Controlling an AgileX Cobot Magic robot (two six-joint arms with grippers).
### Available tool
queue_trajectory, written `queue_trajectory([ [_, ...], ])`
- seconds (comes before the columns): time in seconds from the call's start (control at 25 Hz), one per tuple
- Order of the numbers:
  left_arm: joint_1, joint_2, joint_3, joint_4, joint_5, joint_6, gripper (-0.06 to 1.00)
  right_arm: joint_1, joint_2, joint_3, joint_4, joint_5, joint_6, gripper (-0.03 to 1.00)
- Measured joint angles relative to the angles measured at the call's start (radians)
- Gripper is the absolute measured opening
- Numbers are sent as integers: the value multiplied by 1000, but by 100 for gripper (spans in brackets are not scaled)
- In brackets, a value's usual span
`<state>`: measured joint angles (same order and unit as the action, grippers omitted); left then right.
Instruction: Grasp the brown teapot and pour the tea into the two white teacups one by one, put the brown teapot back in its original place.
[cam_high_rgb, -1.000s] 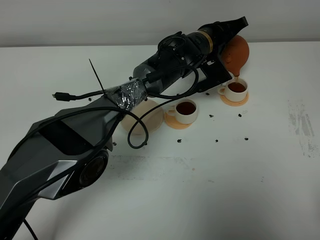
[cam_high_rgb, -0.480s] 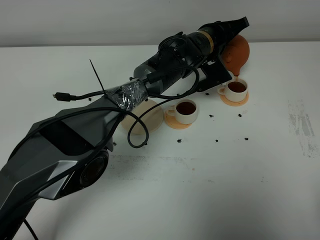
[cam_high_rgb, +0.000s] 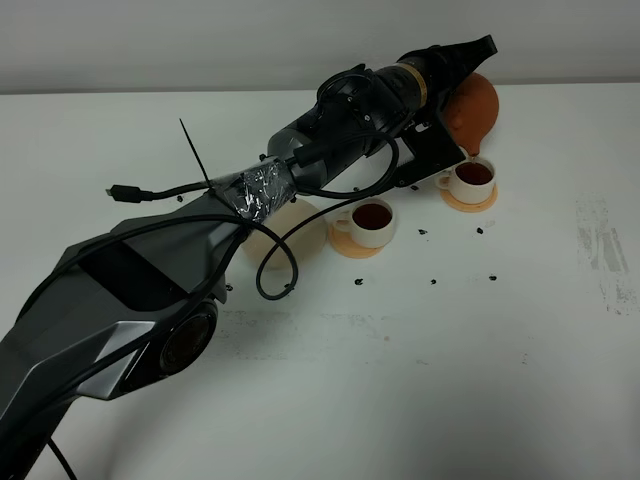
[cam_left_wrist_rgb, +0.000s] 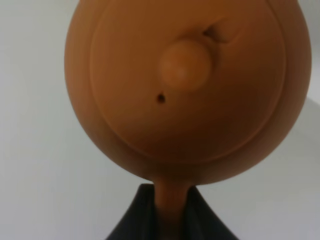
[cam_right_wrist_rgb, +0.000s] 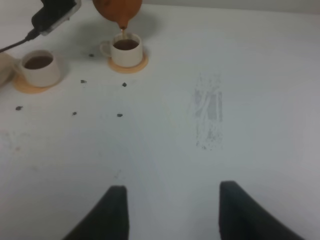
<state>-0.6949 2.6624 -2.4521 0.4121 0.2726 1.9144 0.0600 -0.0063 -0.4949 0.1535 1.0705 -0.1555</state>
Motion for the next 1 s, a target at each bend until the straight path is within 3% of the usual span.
queue_trajectory([
  [0.36, 6, -28, 0, -234, 136, -40, 11, 0, 0, 0, 0, 0, 0, 43],
  [0.56, 18, -61, 0, -294, 217, -167, 11, 0, 0, 0, -1, 0, 0, 43],
  [0.72, 31, -109, 0, -369, 348, -295, 11, 0, 0, 0, -1, 0, 0, 43],
  [1.0, 37, -209, 0, -594, 590, -407, 11, 0, 0, 0, -1, 0, 0, 43],
])
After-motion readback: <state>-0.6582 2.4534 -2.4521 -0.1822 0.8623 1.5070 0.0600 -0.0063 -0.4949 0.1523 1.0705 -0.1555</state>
